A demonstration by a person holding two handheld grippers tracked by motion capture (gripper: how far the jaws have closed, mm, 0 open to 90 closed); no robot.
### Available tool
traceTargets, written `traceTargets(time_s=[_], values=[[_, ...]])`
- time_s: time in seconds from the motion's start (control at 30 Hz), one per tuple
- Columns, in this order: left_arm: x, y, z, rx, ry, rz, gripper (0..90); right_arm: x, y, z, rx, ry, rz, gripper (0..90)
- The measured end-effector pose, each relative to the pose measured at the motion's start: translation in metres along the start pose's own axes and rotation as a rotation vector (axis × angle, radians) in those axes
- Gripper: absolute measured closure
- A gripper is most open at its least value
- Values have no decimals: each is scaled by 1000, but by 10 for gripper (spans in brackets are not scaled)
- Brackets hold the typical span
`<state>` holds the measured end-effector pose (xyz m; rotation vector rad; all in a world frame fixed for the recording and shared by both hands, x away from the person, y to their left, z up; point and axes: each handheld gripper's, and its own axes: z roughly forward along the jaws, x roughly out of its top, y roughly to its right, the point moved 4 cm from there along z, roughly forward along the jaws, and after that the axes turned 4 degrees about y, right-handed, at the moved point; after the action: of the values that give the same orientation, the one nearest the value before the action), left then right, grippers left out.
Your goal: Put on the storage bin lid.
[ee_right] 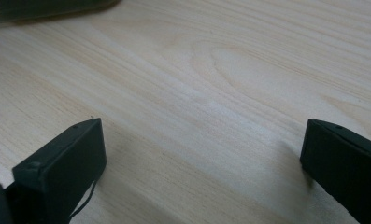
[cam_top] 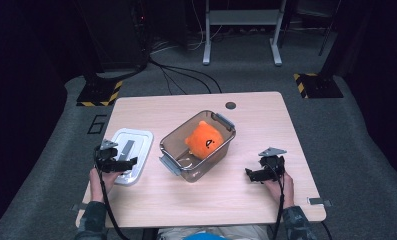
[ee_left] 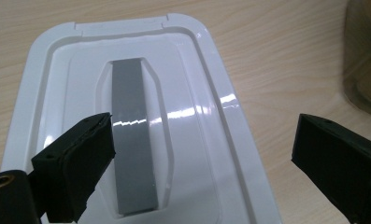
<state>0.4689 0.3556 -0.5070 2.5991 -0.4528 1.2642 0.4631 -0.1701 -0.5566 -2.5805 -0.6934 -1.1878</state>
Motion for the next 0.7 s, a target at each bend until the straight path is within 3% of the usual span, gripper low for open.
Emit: traceTargets(time_s=[0.37,0.43,0.6,0.7], values=[[2,-18,22,31,-50,-19,23,0,0,0,0,3,-4,0],[3,-22,25,41,-47,-28,62,0,0,0,-1,3,-3,0],[5,-27,28,74,-58,-18,301,0,0,0,-1,3,-4,0],[5,-28,32,96,-73,-18,354,0,0,0,-1,3,-3,0]])
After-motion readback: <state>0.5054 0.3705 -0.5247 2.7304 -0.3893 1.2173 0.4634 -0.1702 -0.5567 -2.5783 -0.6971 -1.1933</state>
